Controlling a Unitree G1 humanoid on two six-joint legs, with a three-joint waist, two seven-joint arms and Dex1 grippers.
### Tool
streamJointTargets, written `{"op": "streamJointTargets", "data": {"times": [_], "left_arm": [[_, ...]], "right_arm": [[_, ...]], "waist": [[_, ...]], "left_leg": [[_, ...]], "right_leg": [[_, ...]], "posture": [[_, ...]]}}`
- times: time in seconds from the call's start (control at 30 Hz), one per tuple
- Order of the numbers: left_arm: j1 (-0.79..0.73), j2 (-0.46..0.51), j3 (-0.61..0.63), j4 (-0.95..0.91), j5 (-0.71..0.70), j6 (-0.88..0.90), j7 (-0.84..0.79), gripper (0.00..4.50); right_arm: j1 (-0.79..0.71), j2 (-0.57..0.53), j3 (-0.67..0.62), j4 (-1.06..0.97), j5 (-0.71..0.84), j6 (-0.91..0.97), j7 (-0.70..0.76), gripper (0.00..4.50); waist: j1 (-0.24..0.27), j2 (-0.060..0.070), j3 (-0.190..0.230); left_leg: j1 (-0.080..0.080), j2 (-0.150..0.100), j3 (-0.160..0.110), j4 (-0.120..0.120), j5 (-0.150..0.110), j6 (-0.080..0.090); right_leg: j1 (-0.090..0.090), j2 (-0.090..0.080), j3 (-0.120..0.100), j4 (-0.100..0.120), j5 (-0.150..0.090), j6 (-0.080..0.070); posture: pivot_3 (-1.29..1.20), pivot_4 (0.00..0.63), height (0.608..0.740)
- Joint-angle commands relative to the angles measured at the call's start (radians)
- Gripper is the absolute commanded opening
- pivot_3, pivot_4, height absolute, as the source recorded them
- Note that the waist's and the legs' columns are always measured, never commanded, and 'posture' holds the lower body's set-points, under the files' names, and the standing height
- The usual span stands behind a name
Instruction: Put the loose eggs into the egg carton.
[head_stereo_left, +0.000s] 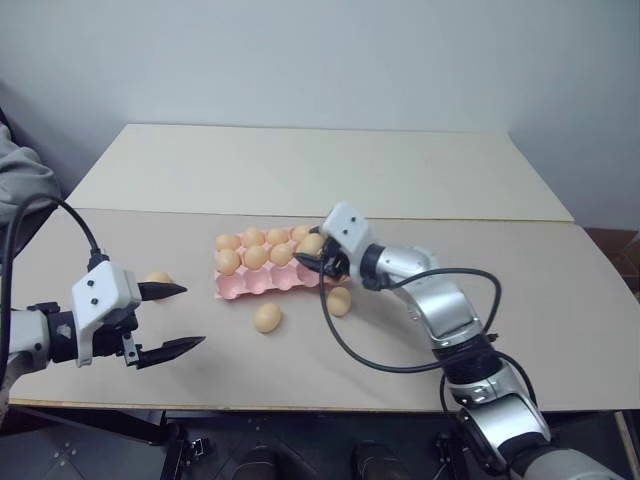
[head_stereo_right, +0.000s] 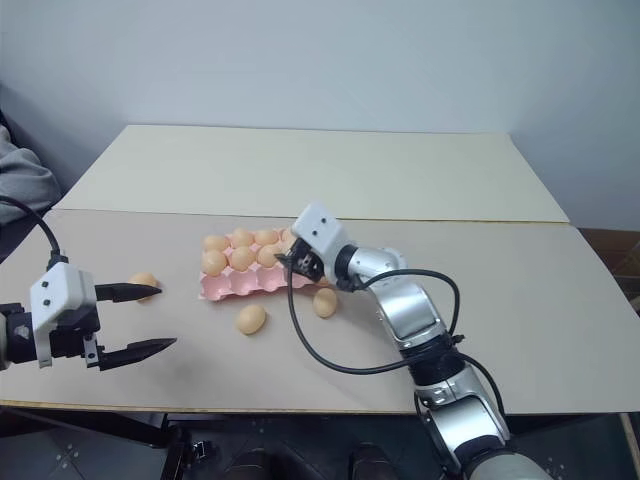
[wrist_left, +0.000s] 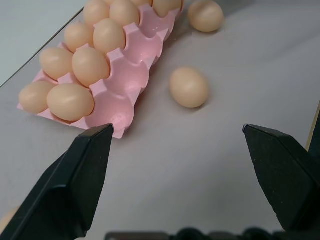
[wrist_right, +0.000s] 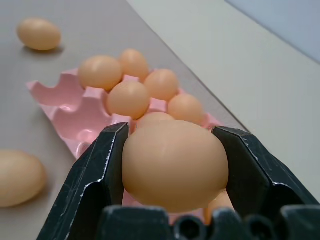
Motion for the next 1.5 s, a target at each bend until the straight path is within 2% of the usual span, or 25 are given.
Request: {"op": "streamJointTargets", "data": {"times": [0.03,0.2,0.4,0.6,0.73,0.97,1.17,1.3,1.5], "left_arm": [[0.003,-0.004,0.031,-0.033,-0.008,-0.008,0.009,4.5],[0.02,-0.013,0.04,-0.038,-0.004,-0.012,0.012,4.5],[0.013,-0.015,0.03,-0.037,-0.008,-0.011,0.02,4.5],[-0.002,-0.011,0.02,-0.026,-0.006,-0.02,0.017,4.5],[-0.018,-0.015,0.012,-0.027,-0.013,-0.02,0.014,4.5],[-0.029,-0.023,0.007,-0.024,-0.02,-0.024,0.007,4.5],[-0.056,-0.044,0.011,-0.021,-0.056,-0.027,-0.002,4.5],[-0.067,-0.052,0.023,-0.025,-0.1,-0.018,-0.019,4.5],[-0.06,-0.039,0.019,-0.008,-0.096,-0.027,-0.046,4.5]], "right_arm": [[-0.031,0.022,0.006,0.024,-0.015,-0.051,-0.017,2.63],[-0.045,0.035,-0.003,0.06,-0.006,-0.06,-0.006,2.63],[-0.038,0.03,0.019,0.09,-0.024,-0.101,0.009,4.46],[-0.018,-0.003,0.011,0.03,-0.025,-0.101,0.023,4.46],[0.029,-0.077,-0.016,-0.091,-0.006,-0.073,0.052,4.46],[0.238,-0.387,-0.157,-0.411,0.133,-0.008,0.26,4.46],[0.402,-0.614,-0.346,-0.541,0.273,0.024,0.391,4.46],[0.476,-0.69,-0.429,-0.581,0.336,0.036,0.424,4.46],[0.508,-0.726,-0.441,-0.603,0.357,0.047,0.401,4.46]], "waist": [[-0.002,0.0,0.0],[-0.006,0.0,0.0],[-0.006,0.0,0.0],[-0.006,0.0,0.0],[-0.002,0.0,0.0],[0.004,0.0,0.0],[-0.003,0.0,0.0],[-0.004,0.0,0.0],[-0.002,0.0,0.0]], "left_leg": [[0.0,0.0,0.0,0.0,0.0,0.0],[-0.006,0.0,0.0,0.0,0.001,-0.002],[-0.01,0.0,0.0,0.0,0.001,-0.002],[-0.01,0.0,0.0,0.0,0.001,-0.002],[-0.011,0.0,0.0,0.0,0.001,-0.002],[-0.011,0.0,0.0,0.0,0.001,-0.002],[-0.01,0.0,0.0,0.001,0.001,-0.002],[-0.01,0.0,0.0,0.001,0.001,-0.002],[-0.01,0.0,0.0,0.002,0.001,-0.002]], "right_leg": [[-0.001,0.0,0.0,0.0,0.0,0.0],[-0.01,0.0,0.001,0.005,0.0,0.0],[-0.014,0.001,0.001,0.005,0.0,-0.001],[-0.014,0.001,0.001,0.005,0.0,-0.001],[-0.014,0.001,0.001,0.005,0.0,-0.001],[-0.013,0.0,0.0,0.004,0.0,0.0],[-0.012,0.001,0.001,0.005,0.0,0.0],[-0.012,0.001,0.001,0.004,0.0,0.0],[-0.011,0.001,0.001,0.004,0.0,0.0]], "posture": [[0.0,0.15,0.74],[0.0,0.15,0.74],[0.0,0.15,0.74],[0.0,0.15,0.74],[0.0,0.15,0.74],[0.0,0.15,0.74],[0.0,0.15,0.74],[0.0,0.15,0.74],[0.0,0.15,0.74]]}}
